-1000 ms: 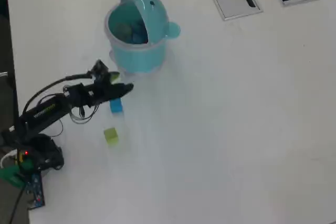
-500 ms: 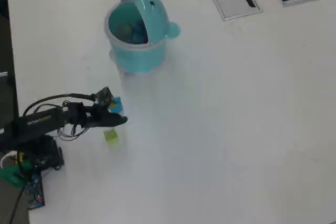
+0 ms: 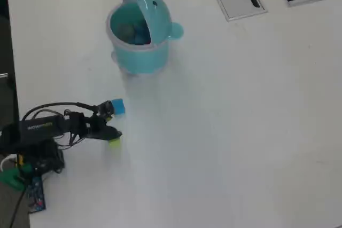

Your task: Grasp RGB lego blocks and put them in the bin one by one.

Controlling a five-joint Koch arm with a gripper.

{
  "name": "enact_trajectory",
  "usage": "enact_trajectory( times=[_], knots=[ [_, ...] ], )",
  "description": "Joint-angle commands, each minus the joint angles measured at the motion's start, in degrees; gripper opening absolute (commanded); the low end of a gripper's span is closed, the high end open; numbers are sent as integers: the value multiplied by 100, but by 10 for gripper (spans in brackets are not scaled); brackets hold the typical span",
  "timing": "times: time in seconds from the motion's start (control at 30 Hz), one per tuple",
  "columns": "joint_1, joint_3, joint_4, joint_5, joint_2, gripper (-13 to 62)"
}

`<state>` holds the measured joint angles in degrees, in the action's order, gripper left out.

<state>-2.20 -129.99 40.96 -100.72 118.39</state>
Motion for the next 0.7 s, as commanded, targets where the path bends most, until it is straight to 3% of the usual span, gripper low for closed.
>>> enact_trajectory(
  times=[0.0,0.67],
  knots=[
    [0,44,-114,-9,53,334],
    [-97,-1037,-826,26,-53,352]
  ],
)
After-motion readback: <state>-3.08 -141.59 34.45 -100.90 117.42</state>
